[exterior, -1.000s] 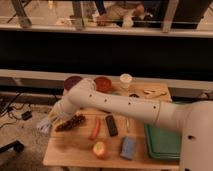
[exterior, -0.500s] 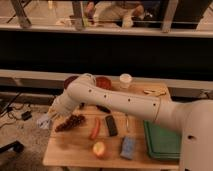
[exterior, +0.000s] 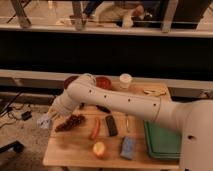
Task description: Wipe purple bowl with towel
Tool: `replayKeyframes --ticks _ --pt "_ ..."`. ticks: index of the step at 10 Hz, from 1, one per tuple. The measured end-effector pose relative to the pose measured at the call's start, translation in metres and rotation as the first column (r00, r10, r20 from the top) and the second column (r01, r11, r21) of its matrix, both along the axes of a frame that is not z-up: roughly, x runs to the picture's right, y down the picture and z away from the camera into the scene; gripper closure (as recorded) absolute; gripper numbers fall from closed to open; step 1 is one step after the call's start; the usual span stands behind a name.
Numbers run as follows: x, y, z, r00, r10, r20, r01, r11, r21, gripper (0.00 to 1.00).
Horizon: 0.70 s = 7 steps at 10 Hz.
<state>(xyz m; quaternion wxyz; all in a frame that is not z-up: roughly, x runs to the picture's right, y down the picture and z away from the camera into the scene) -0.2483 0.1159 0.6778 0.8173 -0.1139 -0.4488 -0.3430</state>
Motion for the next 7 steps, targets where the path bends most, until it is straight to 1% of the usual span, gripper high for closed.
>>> replayKeyframes --ticks 1,3,5,7 --pt "0.0 -0.009 0.008 1.0 0.012 -0.001 -0.012 0.9999 0.011 0.99" --pt "-0.002 -0.033 0.029 0.999 0.031 0.005 -0.032 0.9989 0.035 0.99" --pt "-0.001 -0.069 0.06 0.998 0.063 0.011 -0.064 0.996 0.063 0.99" --pt "0.004 -0.094 0.081 0.995 0.098 0.012 -0.099 0.9914 0.086 0.99"
